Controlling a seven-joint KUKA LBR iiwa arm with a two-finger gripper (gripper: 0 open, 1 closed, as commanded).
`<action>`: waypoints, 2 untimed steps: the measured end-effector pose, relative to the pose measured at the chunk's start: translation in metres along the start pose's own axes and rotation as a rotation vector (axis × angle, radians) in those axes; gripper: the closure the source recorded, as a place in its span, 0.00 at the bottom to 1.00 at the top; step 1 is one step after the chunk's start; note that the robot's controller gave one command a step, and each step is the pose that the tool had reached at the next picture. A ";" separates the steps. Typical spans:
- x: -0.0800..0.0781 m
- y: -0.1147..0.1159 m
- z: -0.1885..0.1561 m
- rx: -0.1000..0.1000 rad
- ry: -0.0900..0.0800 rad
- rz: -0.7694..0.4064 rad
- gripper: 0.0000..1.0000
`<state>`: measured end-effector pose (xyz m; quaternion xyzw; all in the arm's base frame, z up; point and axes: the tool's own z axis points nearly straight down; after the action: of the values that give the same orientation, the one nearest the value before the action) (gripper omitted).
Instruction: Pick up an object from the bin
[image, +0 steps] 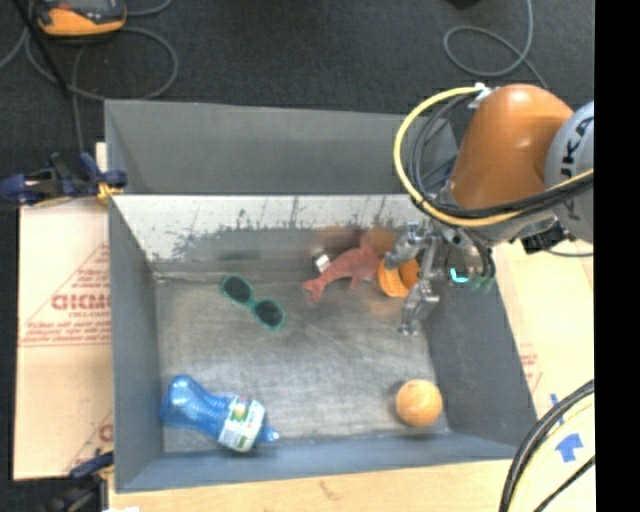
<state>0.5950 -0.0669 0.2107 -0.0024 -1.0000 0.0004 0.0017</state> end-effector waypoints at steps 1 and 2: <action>-0.002 0.000 -0.005 0.001 -0.008 -0.001 0.00; -0.050 -0.051 0.048 0.001 -0.014 0.036 0.00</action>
Offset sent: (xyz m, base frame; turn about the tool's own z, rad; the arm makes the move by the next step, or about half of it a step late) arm 0.0466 -0.0499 -0.0507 0.0337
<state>0.6442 -0.1183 0.1628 -0.0203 -0.9998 0.0007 -0.0055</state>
